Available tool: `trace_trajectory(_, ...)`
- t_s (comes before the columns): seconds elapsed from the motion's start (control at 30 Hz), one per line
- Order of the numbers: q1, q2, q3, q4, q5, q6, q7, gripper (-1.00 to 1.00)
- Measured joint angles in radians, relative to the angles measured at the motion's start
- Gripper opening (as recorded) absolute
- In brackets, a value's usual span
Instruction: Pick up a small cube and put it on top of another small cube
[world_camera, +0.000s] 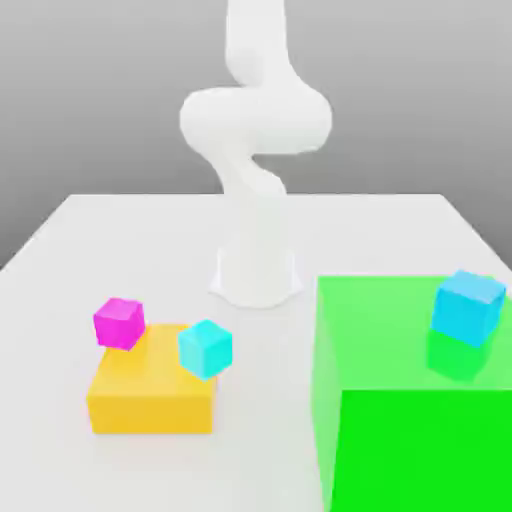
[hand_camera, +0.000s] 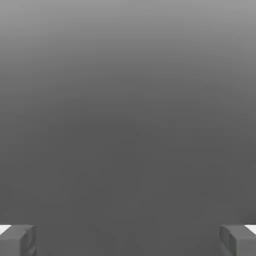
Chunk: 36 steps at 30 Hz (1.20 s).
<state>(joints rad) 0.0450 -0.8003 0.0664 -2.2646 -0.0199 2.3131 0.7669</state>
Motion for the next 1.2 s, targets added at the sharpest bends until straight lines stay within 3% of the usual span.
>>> trace_trajectory(0.27,0.158,0.093,0.042,-0.030,-0.065,0.063,-0.286,0.00)
trace_trajectory(1.2,0.628,0.445,-0.054,-0.259,-0.157,0.280,-1.402,0.00)
